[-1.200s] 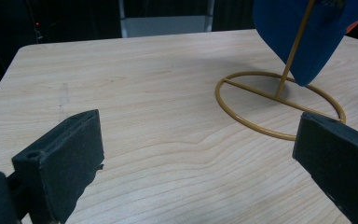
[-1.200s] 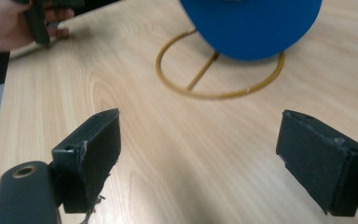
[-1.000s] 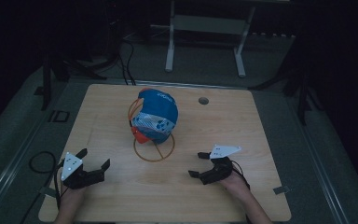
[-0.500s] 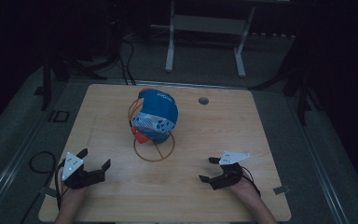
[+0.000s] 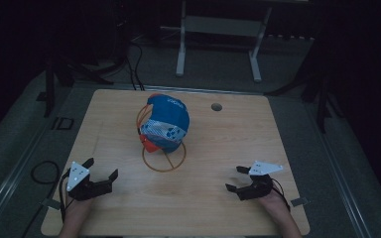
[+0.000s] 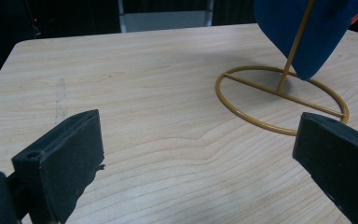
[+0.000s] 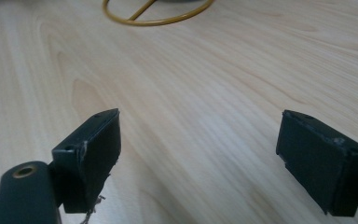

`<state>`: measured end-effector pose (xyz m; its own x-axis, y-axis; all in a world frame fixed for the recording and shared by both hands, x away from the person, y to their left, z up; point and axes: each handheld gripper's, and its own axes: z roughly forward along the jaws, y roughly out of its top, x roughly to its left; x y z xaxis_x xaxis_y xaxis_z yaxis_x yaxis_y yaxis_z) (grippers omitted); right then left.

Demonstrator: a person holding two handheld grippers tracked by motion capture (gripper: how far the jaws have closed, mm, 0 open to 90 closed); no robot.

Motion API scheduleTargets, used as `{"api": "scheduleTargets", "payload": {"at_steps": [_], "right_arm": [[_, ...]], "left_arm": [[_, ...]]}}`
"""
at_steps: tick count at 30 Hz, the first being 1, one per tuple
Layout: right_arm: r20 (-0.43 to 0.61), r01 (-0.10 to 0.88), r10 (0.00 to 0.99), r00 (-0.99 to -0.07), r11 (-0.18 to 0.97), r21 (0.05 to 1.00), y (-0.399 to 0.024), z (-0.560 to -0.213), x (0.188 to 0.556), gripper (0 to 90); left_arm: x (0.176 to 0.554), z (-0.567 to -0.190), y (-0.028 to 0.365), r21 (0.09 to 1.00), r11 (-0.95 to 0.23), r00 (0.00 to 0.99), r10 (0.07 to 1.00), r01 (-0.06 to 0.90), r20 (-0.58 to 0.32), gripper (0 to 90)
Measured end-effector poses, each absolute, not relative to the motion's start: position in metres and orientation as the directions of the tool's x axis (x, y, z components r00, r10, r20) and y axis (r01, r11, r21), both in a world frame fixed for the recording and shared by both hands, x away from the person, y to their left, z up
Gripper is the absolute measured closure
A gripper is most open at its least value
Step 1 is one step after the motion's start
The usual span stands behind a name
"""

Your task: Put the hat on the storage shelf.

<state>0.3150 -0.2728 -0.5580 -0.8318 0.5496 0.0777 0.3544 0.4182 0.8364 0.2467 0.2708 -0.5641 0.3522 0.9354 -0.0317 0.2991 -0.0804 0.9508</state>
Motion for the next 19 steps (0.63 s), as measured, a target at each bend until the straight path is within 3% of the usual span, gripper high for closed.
{"api": "scheduleTargets", "payload": {"at_steps": [19], "right_arm": [[0.065, 0.363, 0.596, -0.801, 0.395, 0.844, -0.2835, -0.5606, 0.3178, 13.7]], "left_arm": [[0.2474, -0.5643, 0.2701, 0.952, -0.084, 0.353, 0.935, 0.294, -0.027, 2.4]]}}
